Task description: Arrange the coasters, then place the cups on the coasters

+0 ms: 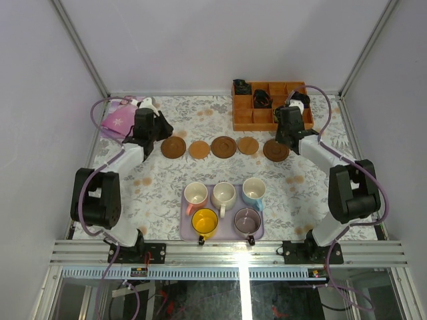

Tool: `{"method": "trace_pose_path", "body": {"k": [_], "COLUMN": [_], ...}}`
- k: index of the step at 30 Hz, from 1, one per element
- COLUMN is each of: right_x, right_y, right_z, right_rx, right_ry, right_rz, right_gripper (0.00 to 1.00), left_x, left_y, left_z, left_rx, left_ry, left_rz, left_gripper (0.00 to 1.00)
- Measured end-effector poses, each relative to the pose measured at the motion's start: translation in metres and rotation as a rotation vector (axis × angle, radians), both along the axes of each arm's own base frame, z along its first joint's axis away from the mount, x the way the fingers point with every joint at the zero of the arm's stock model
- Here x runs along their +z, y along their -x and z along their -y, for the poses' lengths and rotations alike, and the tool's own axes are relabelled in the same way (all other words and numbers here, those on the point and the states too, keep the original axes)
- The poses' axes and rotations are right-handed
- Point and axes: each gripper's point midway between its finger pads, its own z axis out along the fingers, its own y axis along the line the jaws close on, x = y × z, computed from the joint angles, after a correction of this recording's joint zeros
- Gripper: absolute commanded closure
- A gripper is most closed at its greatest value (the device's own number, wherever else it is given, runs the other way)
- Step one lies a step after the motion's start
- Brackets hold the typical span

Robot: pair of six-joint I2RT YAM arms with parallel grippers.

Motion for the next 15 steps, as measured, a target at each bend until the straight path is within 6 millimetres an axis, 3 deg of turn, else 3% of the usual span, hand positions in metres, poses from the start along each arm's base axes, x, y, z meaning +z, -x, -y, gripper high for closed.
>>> {"method": "trace_pose_path", "body": {"k": [4,10,15], "right_x": [0.003,0.009,0.016], "right_y": [0.014,0.028,0.023], "right_z": [0.004,0.014,0.025], "right_rx": [-0.009,-0.044,-0.095], "right_ry": [-0.005,0.009,0.045], "right_rz": [0.009,0.031,0.069], "right_gripper": [1.0,1.0,0.99], "left_x": [0.019,0.018,0.013], "left_y": [0.005,0.006,0.001], "left_z": [0.005,0.017,0.028], "left_rx": [-0.024,-0.066,-0.11], "left_ry": [0.019,0.005,-0.006], "left_rz": [0.068,0.08,0.1], "left_gripper": [0.79,0.79,0.79]}}
